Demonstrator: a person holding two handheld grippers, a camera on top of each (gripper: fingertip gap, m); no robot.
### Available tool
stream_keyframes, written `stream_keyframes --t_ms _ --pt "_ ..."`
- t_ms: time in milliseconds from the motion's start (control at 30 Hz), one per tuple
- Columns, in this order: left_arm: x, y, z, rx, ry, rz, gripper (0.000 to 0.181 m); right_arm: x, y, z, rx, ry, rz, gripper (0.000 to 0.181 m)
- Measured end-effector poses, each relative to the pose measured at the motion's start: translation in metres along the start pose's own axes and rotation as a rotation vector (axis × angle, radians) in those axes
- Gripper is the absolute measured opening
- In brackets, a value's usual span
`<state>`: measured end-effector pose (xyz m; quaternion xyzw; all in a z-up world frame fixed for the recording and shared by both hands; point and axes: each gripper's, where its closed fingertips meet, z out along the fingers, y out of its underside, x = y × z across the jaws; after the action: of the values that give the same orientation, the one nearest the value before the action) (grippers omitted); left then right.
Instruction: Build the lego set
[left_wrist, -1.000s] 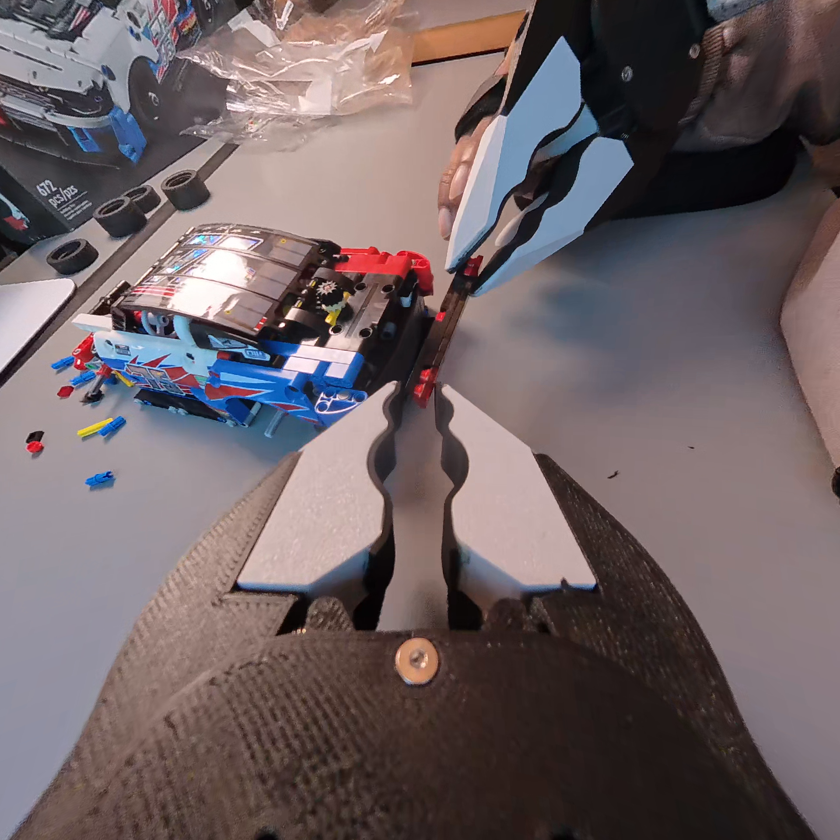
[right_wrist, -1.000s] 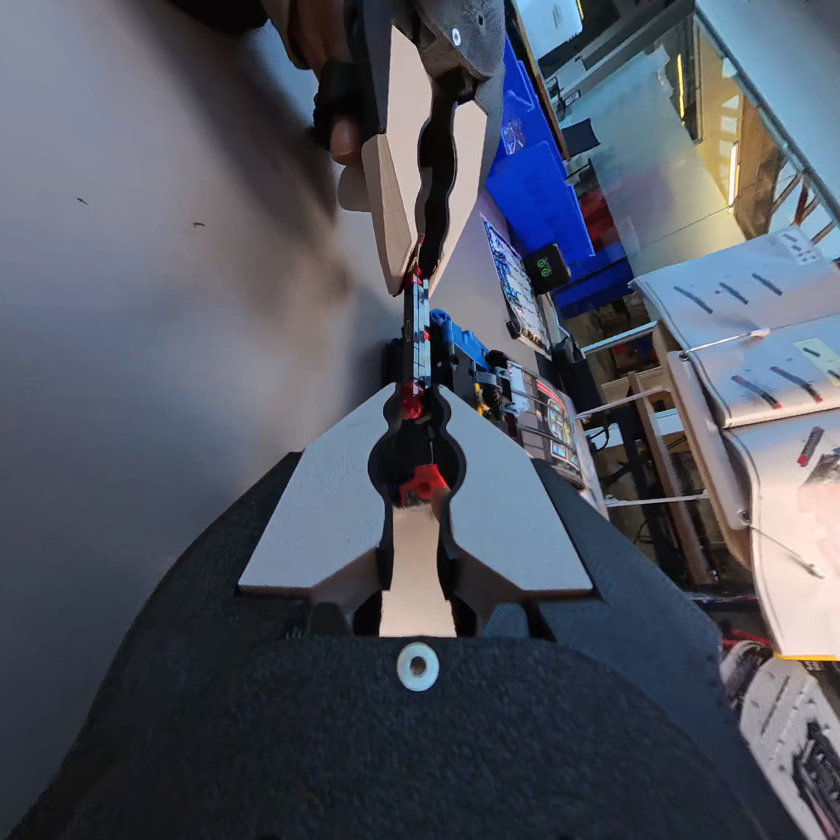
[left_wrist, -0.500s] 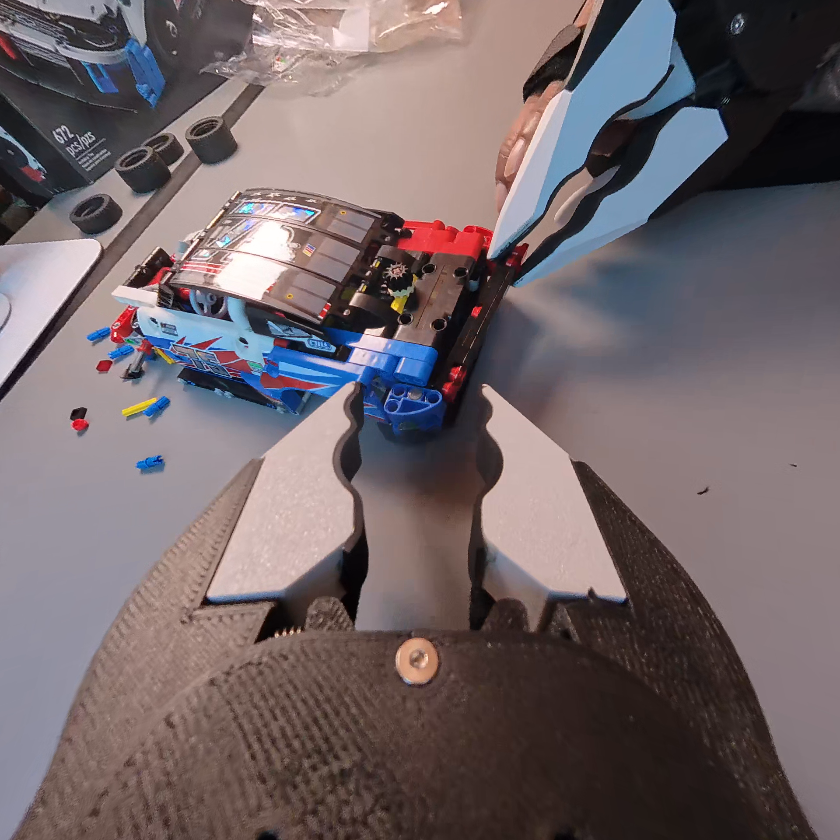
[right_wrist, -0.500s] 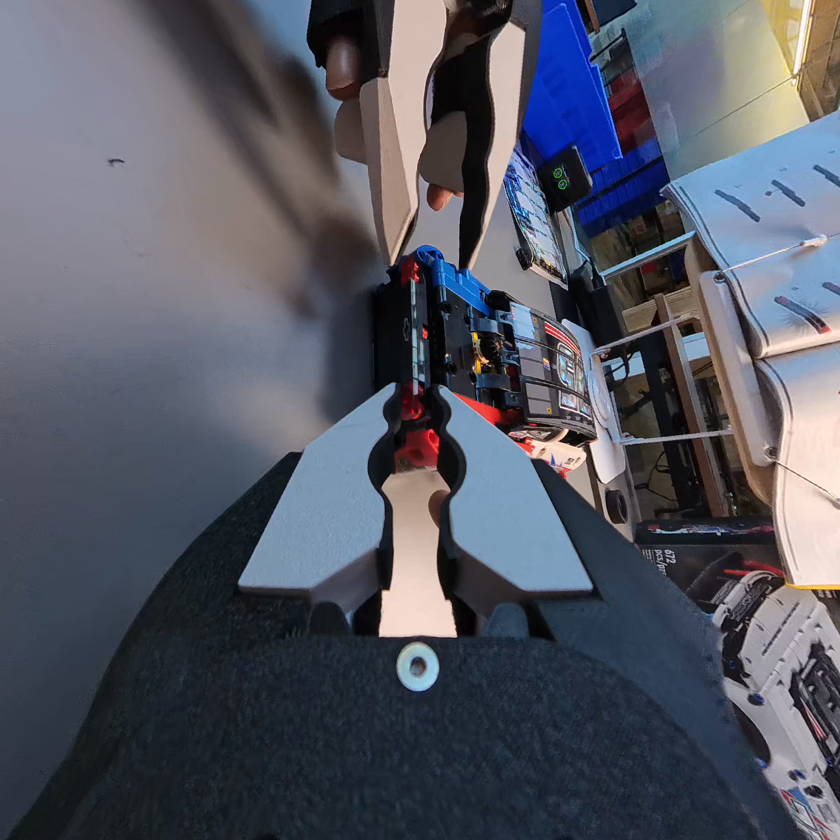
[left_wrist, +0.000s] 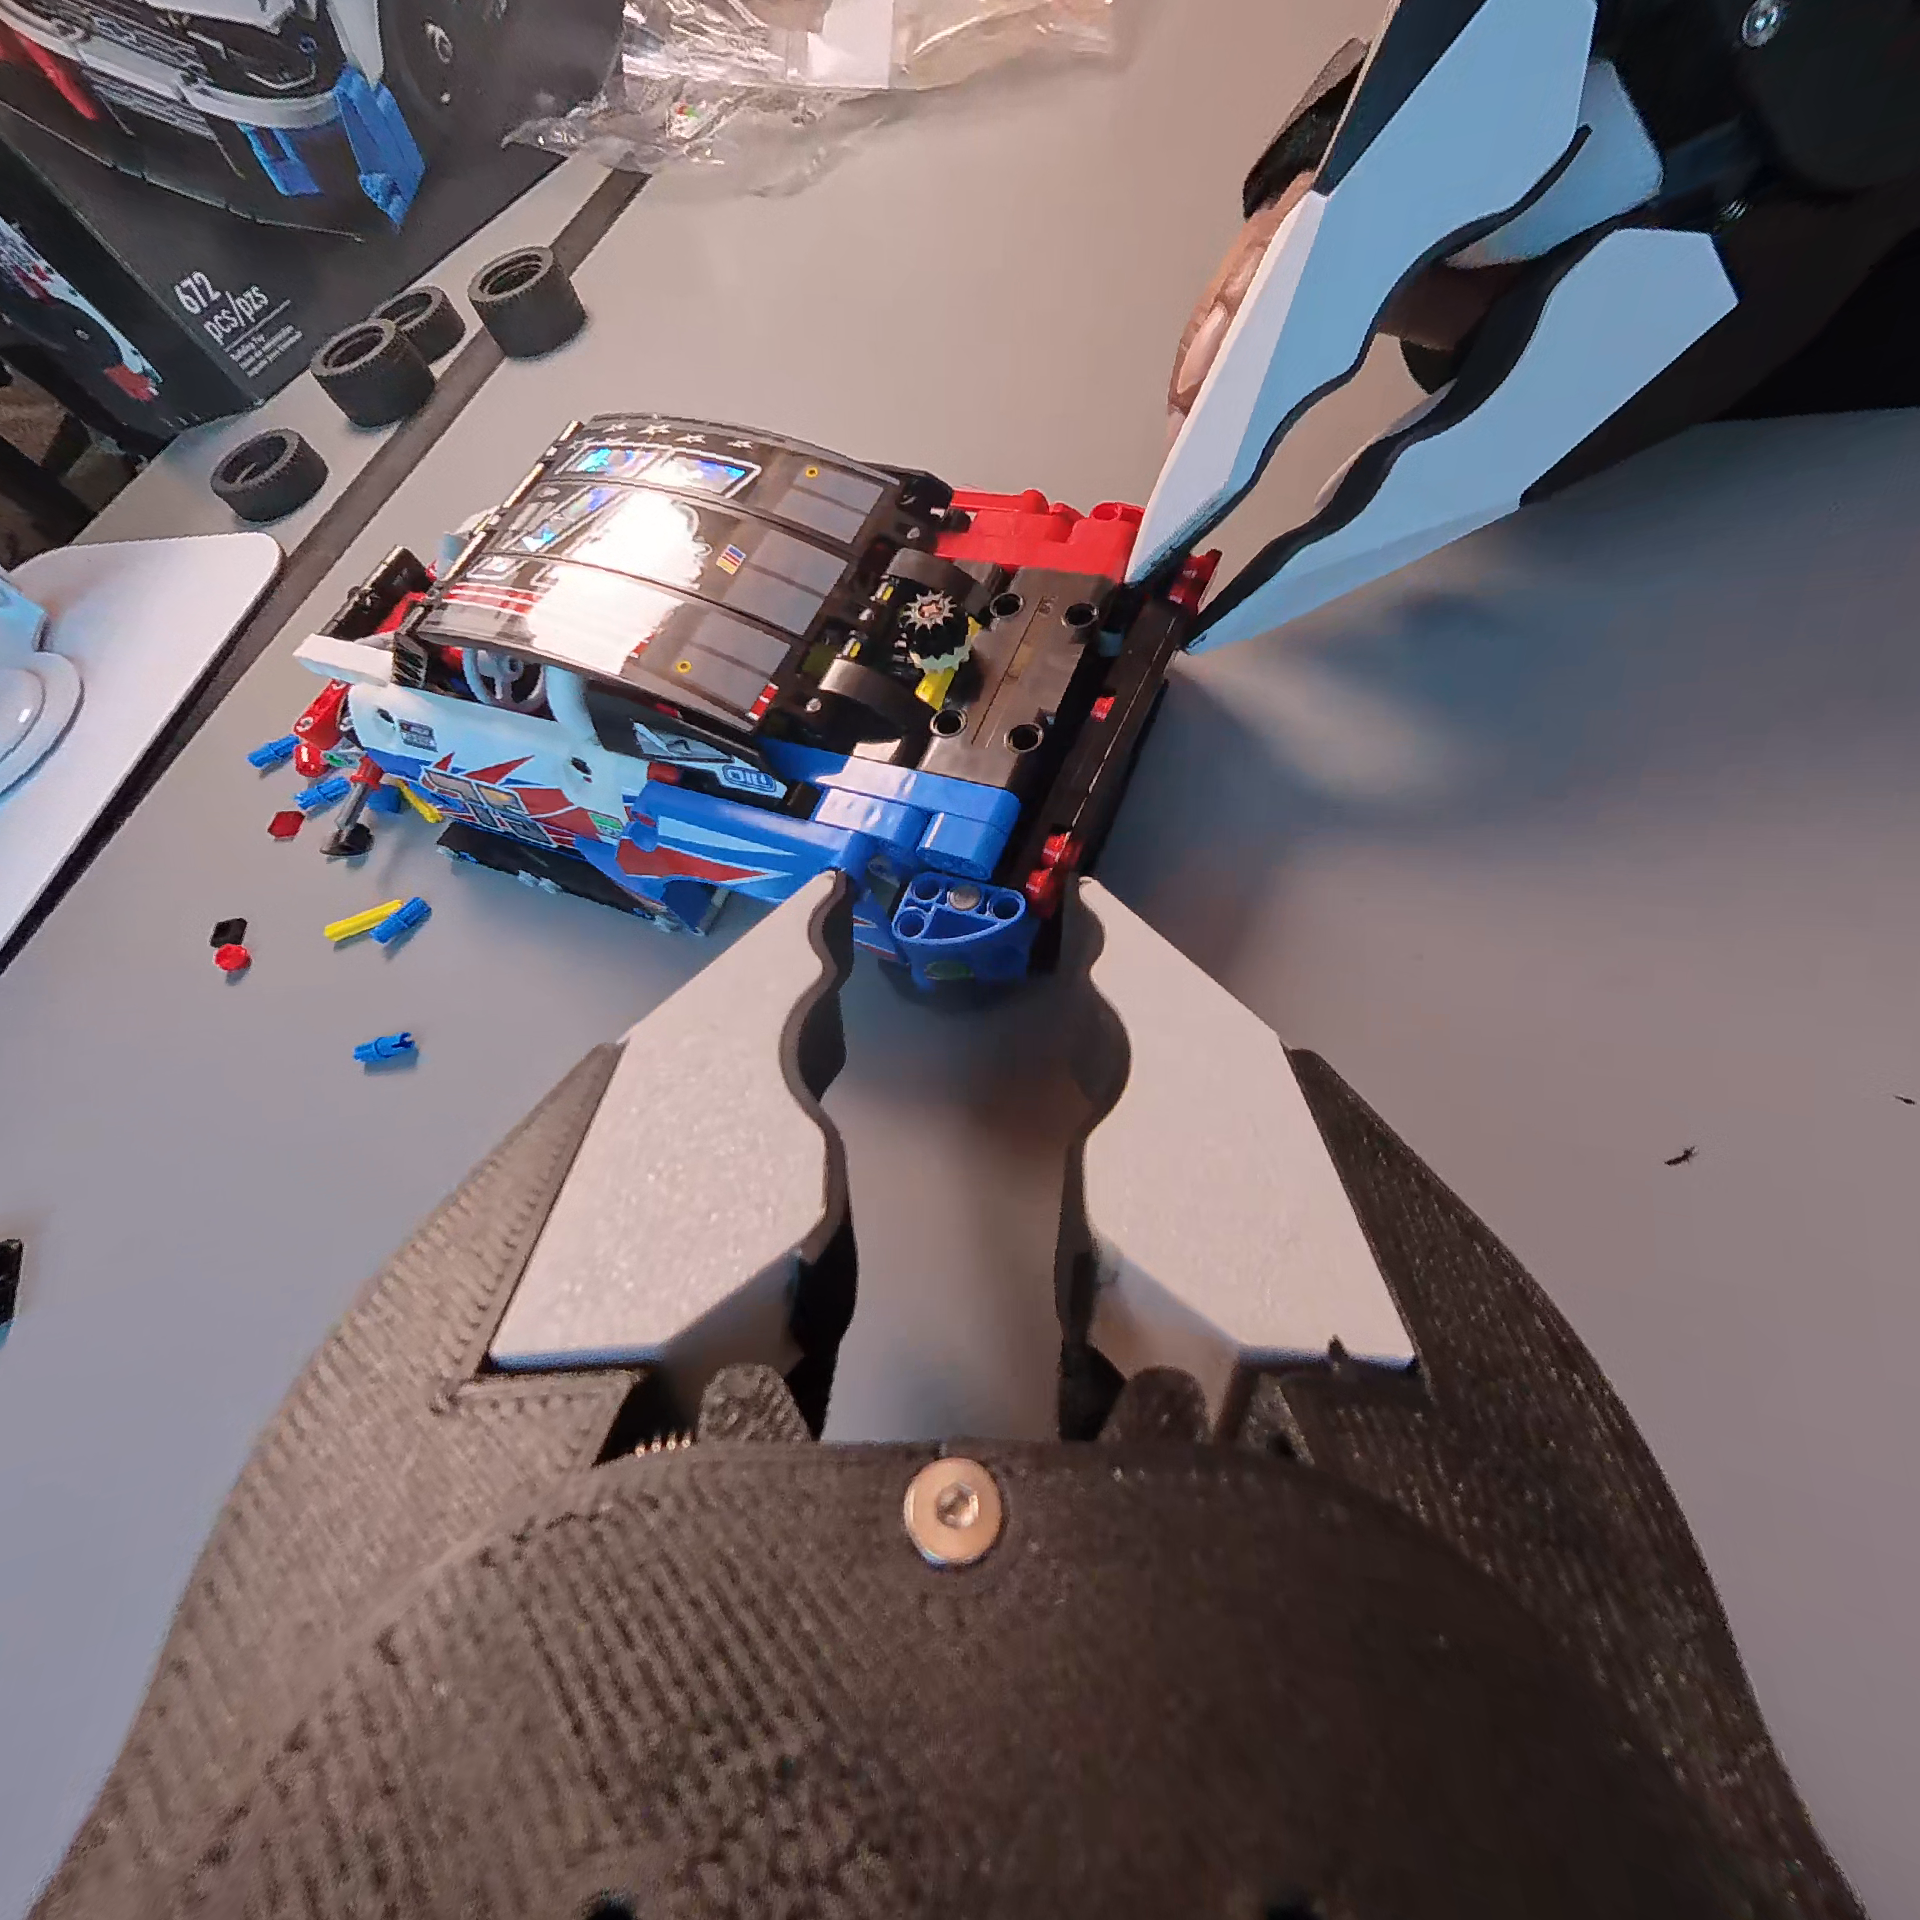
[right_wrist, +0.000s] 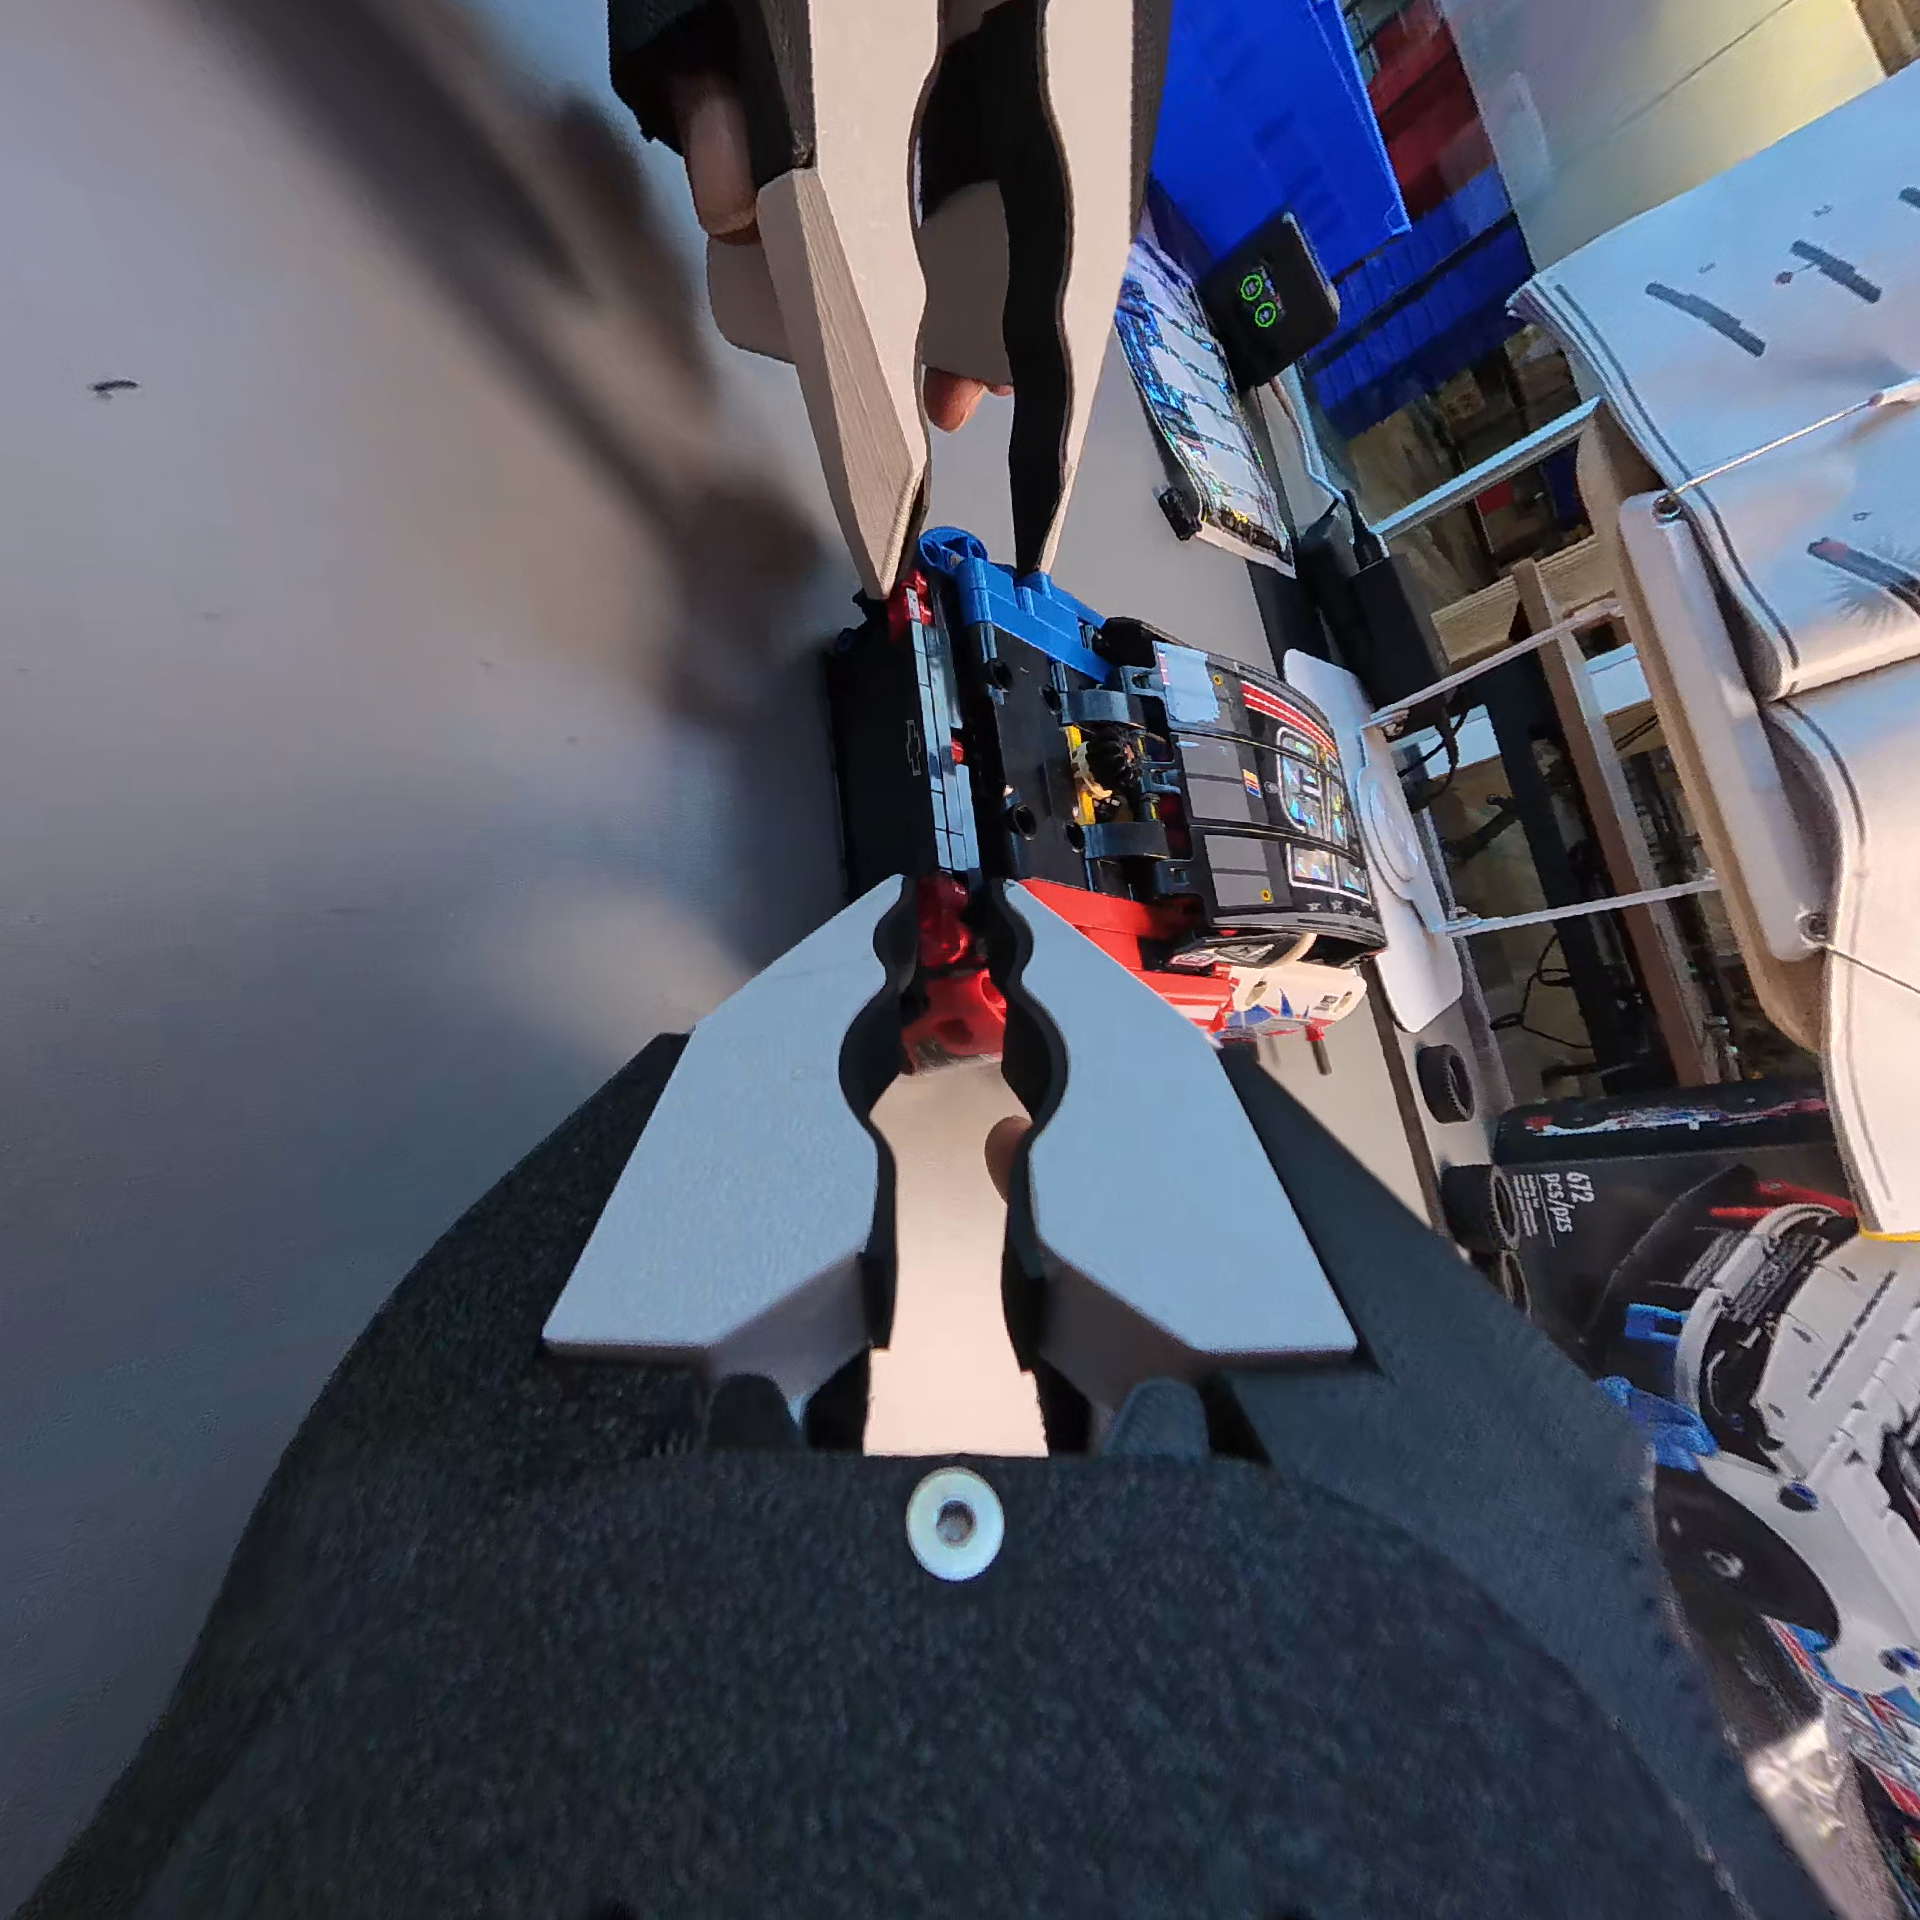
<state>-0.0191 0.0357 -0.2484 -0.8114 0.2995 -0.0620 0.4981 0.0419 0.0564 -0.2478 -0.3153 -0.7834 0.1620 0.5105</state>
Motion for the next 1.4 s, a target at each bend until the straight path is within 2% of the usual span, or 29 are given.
stream_keyframes --t_ms 200,367,467,600,667,800,900,1067,1200,1400 --pt "-0.001 -0.002 0.002 0.019 -0.005 -0.017 0.038 0.009 0.002 -0.004 0.016 0.031 0.048 0.014" --pt "-0.001 -0.002 0.003 0.021 -0.018 -0.013 0.038 0.011 0.005 -0.005 0.013 0.012 0.108 0.024" --pt "-0.001 -0.002 0.004 0.023 -0.025 -0.011 0.038 0.016 0.003 -0.007 0.050 -0.025 0.243 0.042" --pt "-0.002 -0.002 0.004 0.025 -0.031 -0.017 0.038 0.026 0.008 -0.002 0.043 -0.121 0.494 0.089" --pt "-0.002 -0.002 0.004 0.024 -0.033 -0.018 0.039 0.030 0.017 0.005 0.016 -0.156 0.537 0.100" --pt "-0.003 -0.002 0.005 0.022 -0.042 -0.025 0.039 0.034 0.031 0.016 -0.015 -0.247 0.570 0.103" --pt "-0.003 -0.002 0.005 0.021 -0.049 -0.027 0.040 0.032 0.035 0.020 -0.021 -0.317 0.590 0.092" --pt "-0.007 -0.002 0.005 0.030 -0.058 -0.069 0.042 0.035 0.036 0.021 0.007 -0.312 0.591 0.088" --pt "-0.013 0.004 0.006 0.005 -0.061 -0.134 0.055 0.034 0.036 0.022 0.002 -0.298 0.581 0.090" --pt "-0.012 0.006 0.007 0.015 -0.024 -0.192 0.053 0.032 0.036 0.023 0.004 -0.278 0.570 0.096"
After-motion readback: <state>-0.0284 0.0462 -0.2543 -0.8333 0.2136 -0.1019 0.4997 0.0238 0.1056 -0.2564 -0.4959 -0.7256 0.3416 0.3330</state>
